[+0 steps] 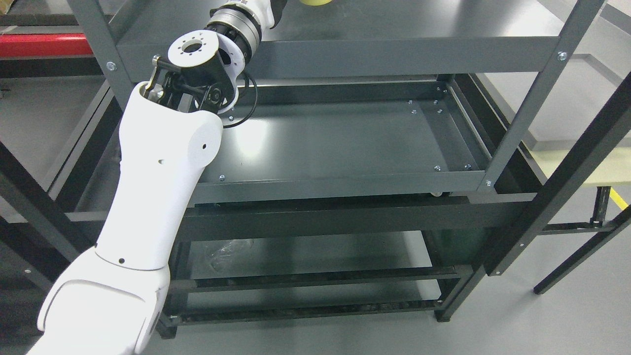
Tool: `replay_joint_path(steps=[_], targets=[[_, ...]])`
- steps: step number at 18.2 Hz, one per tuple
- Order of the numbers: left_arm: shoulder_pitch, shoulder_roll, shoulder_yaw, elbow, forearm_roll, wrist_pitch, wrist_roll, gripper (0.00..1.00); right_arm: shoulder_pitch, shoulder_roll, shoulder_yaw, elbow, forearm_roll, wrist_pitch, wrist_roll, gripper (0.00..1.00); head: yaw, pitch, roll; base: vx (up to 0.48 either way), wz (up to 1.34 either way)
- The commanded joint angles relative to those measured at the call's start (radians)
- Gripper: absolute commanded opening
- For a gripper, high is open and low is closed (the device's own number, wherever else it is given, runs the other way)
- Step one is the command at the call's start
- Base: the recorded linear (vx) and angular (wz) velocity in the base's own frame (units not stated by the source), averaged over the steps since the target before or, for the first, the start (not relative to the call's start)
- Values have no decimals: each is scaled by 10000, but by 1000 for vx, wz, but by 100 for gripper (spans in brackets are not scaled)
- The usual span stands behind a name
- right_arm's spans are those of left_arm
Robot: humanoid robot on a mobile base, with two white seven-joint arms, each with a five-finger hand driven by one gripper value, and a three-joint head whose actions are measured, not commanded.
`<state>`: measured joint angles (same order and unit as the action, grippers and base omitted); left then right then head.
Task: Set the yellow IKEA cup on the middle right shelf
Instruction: 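Open the left hand to release the cup on the shelf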
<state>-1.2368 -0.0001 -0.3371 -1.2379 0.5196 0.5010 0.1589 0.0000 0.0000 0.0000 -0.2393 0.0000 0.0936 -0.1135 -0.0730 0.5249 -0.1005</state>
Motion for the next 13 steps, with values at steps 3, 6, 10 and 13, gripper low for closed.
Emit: replay_joint_path(steps=[3, 6, 10, 13], targets=[[-103, 175, -80, 1075, -347, 144, -607, 85, 138, -175, 169, 0, -245, 0, -30, 99, 0, 0, 0, 0, 0], [-103, 175, -65, 662, -593, 144, -607, 95, 138, -175, 169, 0, -245, 0, -30, 99, 0, 0, 0, 5, -13], [-317, 175, 210, -182, -732, 159, -592, 98, 138, -175, 169, 0, -245, 0, -30, 99, 0, 0, 0, 0, 0], [-471, 175, 654, -902, -747, 327, -592, 98, 138, -175, 169, 0, -245, 0, -30, 99, 0, 0, 0, 0, 0]])
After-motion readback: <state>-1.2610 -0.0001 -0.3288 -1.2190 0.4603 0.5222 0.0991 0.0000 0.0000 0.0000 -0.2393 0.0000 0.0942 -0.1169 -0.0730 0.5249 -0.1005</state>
